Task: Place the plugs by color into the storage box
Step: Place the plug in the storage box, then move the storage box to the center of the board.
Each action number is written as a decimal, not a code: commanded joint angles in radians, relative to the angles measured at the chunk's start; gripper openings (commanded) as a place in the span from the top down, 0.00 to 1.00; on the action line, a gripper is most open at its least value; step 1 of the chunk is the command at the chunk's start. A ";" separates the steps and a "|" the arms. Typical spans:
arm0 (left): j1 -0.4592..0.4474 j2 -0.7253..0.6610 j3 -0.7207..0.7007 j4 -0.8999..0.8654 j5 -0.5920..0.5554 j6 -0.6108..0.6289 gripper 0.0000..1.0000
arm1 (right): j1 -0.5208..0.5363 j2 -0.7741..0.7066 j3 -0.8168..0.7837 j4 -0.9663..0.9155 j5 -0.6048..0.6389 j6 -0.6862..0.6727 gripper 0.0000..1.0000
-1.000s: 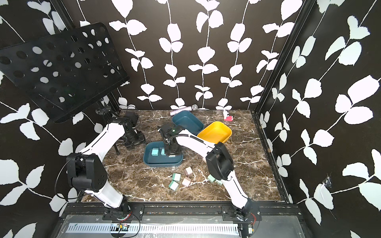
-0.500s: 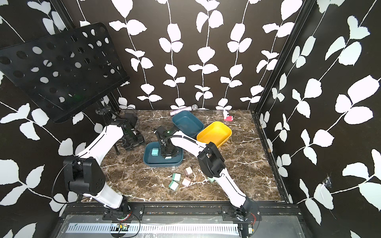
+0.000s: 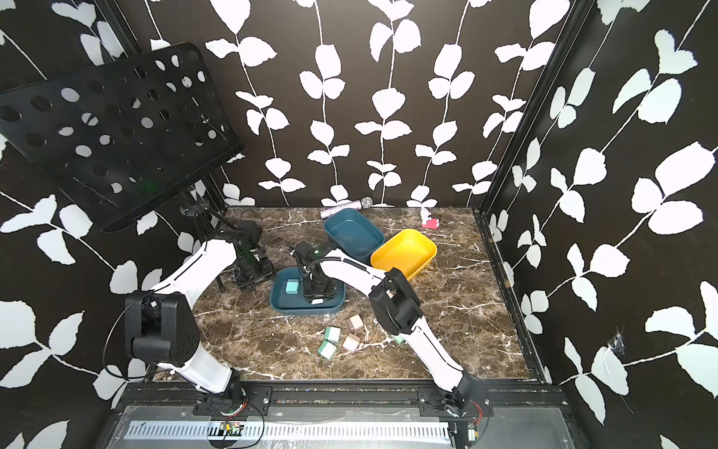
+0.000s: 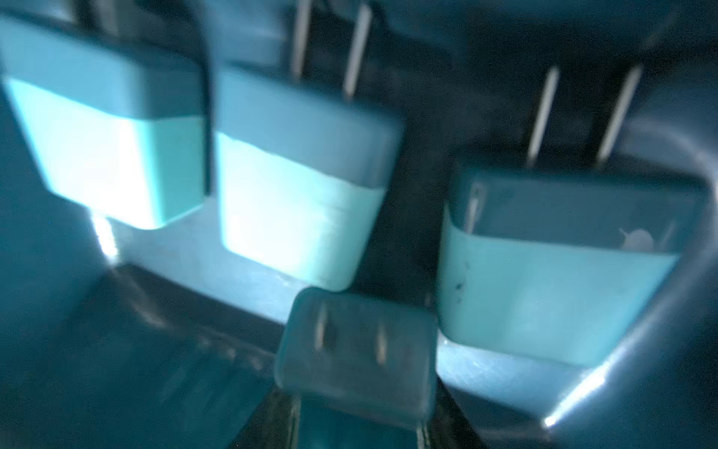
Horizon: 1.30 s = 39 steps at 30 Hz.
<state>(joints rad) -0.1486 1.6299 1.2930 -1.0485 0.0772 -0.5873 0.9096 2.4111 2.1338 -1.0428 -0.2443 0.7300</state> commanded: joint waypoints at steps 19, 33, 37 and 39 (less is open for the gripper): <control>0.003 0.145 -0.009 0.003 0.029 0.065 0.32 | -0.043 -0.178 0.020 0.026 -0.042 0.018 0.22; 0.280 0.163 -0.032 -0.077 -0.061 0.043 0.37 | -0.330 -0.593 -0.357 0.024 0.065 0.068 0.12; 0.368 0.095 0.042 -0.107 -0.103 0.045 0.37 | -0.396 -0.651 -0.453 -0.019 0.106 0.006 0.11; 0.368 0.081 0.108 -0.123 -0.076 0.053 0.35 | -0.412 -0.665 -0.492 -0.035 0.122 -0.010 0.11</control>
<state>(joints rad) 0.2214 1.7988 1.3178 -1.1290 0.0139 -0.5304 0.5007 1.7828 1.6798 -1.0172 -0.1669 0.7628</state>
